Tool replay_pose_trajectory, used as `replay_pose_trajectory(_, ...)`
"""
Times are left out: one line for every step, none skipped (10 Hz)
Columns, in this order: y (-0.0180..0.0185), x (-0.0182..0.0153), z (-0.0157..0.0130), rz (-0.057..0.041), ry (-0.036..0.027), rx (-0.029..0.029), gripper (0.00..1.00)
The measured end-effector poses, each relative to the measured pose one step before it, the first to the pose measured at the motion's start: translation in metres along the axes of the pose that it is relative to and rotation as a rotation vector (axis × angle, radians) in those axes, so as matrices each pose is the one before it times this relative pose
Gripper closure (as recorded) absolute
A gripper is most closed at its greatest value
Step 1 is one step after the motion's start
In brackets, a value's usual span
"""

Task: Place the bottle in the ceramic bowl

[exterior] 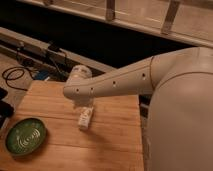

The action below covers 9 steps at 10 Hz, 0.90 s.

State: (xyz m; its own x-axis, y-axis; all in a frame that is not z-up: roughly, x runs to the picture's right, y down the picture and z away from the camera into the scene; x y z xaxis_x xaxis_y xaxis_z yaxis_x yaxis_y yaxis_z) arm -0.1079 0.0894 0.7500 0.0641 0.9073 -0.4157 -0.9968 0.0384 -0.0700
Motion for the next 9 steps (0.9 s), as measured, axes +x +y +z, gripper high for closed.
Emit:
replay_pose_trajectory(0.0025,-0.00217,0.01176,0.00828,0.01171,-0.01094,0.35)
replay_pose_trajectory(0.00063,-0.00004,0.00132,0.00236,0.00223,-0.00281,0.35)
replay_pose_trajectory(-0.00088,-0.00004,0.00019,0.00126,0.00031,0.0009,0.35)
replay_pose_trajectory(-0.00151,-0.0003,-0.00008,0.00253,-0.00032,0.00079,0.35)
replay_pose_trajectory(0.0,0.00021,0.00006,-0.00097,0.00061,0.00043,0.35)
replay_pose_trajectory(0.0002,0.00043,-0.00066,-0.0045,0.00224,0.00311,0.35)
replay_pose_trajectory(0.0016,0.0021,0.00198,-0.01902,0.01539,0.01501,0.35)
replay_pose_trajectory(0.00727,0.00445,0.00839,-0.0404,0.02997,0.0178,0.35)
replay_pose_trajectory(0.00397,0.00092,0.00867,-0.01958,0.01602,0.00544,0.35)
